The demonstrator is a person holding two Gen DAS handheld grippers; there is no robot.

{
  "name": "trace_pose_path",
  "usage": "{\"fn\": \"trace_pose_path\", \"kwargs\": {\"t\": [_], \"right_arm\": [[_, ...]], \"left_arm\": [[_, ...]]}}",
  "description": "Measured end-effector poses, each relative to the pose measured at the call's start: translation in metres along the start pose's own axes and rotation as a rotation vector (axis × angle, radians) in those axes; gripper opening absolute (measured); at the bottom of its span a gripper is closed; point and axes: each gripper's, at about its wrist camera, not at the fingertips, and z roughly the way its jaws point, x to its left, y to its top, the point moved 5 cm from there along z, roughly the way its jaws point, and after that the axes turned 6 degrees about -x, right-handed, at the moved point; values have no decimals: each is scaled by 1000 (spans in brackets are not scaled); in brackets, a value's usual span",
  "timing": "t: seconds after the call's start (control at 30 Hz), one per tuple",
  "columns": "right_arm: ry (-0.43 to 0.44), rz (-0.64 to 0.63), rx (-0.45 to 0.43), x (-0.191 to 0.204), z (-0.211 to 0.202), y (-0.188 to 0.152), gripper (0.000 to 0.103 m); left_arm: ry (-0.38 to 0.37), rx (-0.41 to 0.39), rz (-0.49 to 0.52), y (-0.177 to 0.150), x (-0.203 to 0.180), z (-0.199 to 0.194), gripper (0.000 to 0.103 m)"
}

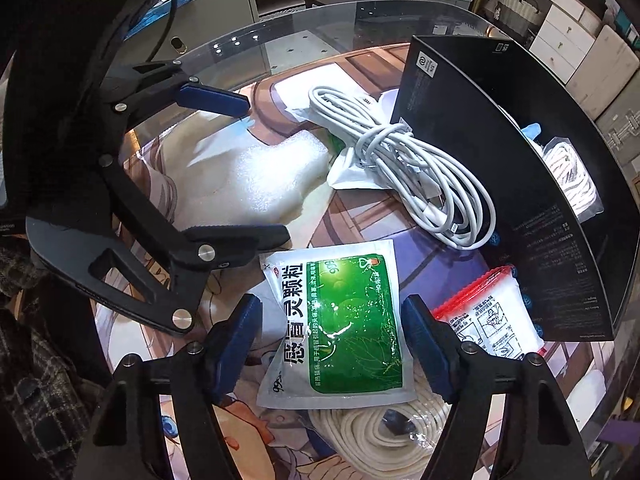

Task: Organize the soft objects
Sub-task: 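Grasp the white foam sheet with the left gripper while the right grasps the green packet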

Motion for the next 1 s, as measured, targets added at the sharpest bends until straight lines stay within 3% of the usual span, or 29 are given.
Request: {"fn": "trace_pose_path", "kwargs": {"t": [0.33, 0.63, 1.0], "right_arm": [[-18, 32, 6, -2, 1, 8, 57], [-33, 54, -4, 5, 1, 11, 47], [-73, 69, -31, 6, -16, 6, 44]], "left_arm": [[24, -26, -11, -3, 10, -8, 82], [29, -28, -13, -7, 12, -16, 37], [-21, -41, -61, -8, 13, -22, 35]]}}
